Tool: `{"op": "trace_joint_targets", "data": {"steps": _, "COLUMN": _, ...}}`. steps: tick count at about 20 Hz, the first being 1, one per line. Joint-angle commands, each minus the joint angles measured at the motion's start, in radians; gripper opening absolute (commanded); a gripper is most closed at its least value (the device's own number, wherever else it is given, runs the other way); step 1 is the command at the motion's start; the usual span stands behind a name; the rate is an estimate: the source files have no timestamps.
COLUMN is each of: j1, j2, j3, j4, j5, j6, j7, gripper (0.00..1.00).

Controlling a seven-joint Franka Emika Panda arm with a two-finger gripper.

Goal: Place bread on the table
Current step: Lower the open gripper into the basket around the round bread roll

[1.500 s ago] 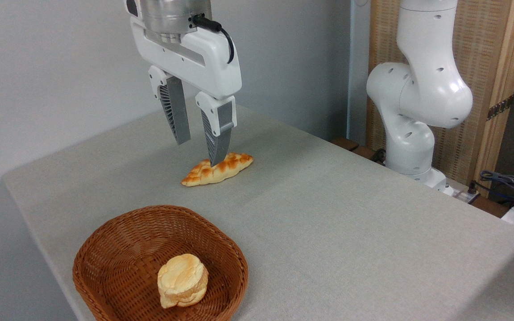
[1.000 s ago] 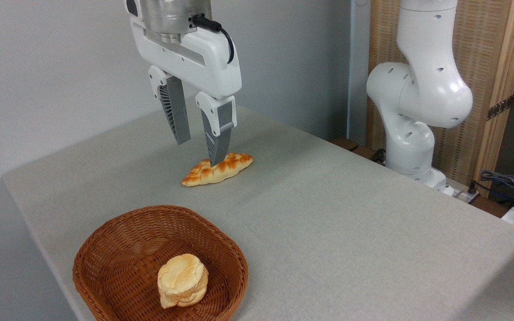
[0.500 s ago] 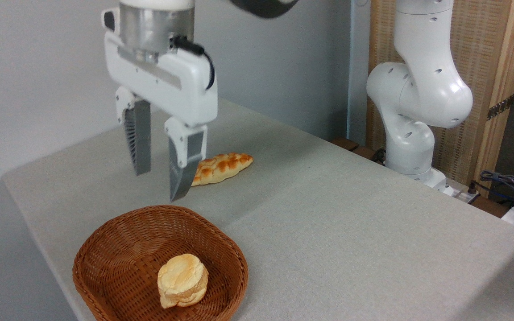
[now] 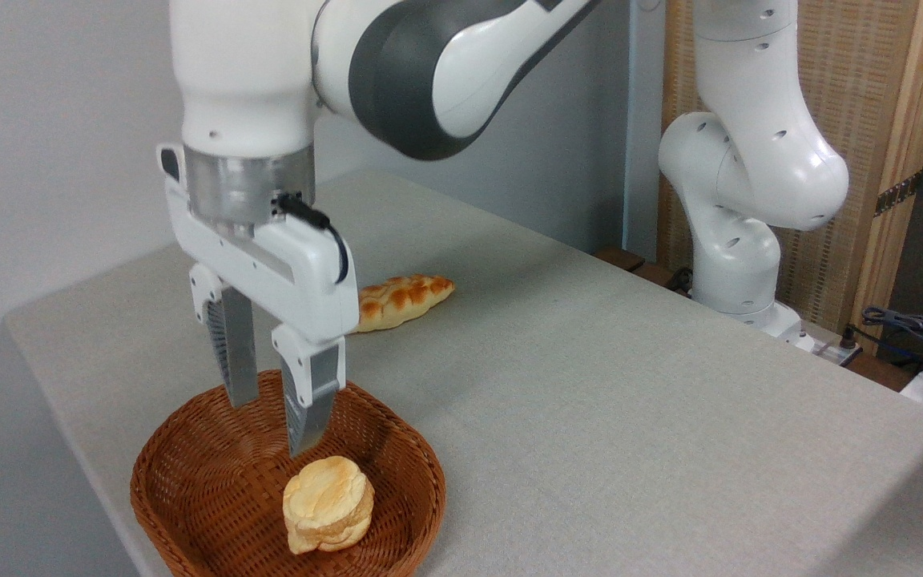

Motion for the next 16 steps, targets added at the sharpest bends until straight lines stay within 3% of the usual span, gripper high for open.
{"op": "trace_joint_targets", "data": {"steps": 1, "j1": -0.005, "j2": 0.052, "j3": 0.001, "j4": -0.007, "j5": 0.089, "j6": 0.006, "j7": 0.012, "gripper": 1.00}}
{"op": "trace_joint_targets", "data": {"steps": 8, "j1": -0.007, "j2": 0.103, "j3": -0.020, "j4": -0.027, "j5": 0.101, "j6": 0.009, "j7": 0.016, "gripper": 1.00}}
{"op": "trace_joint_targets", "data": {"steps": 11, "j1": -0.007, "j2": 0.124, "j3": -0.032, "j4": -0.028, "j5": 0.170, "j6": 0.011, "j7": 0.012, "gripper": 1.00}}
{"op": "trace_joint_targets", "data": {"steps": 13, "j1": -0.005, "j2": 0.133, "j3": -0.033, "j4": -0.027, "j5": 0.175, "j6": 0.019, "j7": 0.011, "gripper": 1.00}}
{"op": "trace_joint_targets", "data": {"steps": 14, "j1": -0.005, "j2": 0.135, "j3": -0.033, "j4": -0.027, "j5": 0.175, "j6": 0.020, "j7": 0.011, "gripper": 0.97}}
{"op": "trace_joint_targets", "data": {"steps": 15, "j1": -0.005, "j2": 0.137, "j3": -0.034, "j4": -0.028, "j5": 0.175, "j6": 0.020, "j7": 0.011, "gripper": 0.86}}
{"op": "trace_joint_targets", "data": {"steps": 16, "j1": -0.005, "j2": 0.137, "j3": -0.036, "j4": -0.027, "j5": 0.175, "j6": 0.020, "j7": 0.012, "gripper": 0.68}}
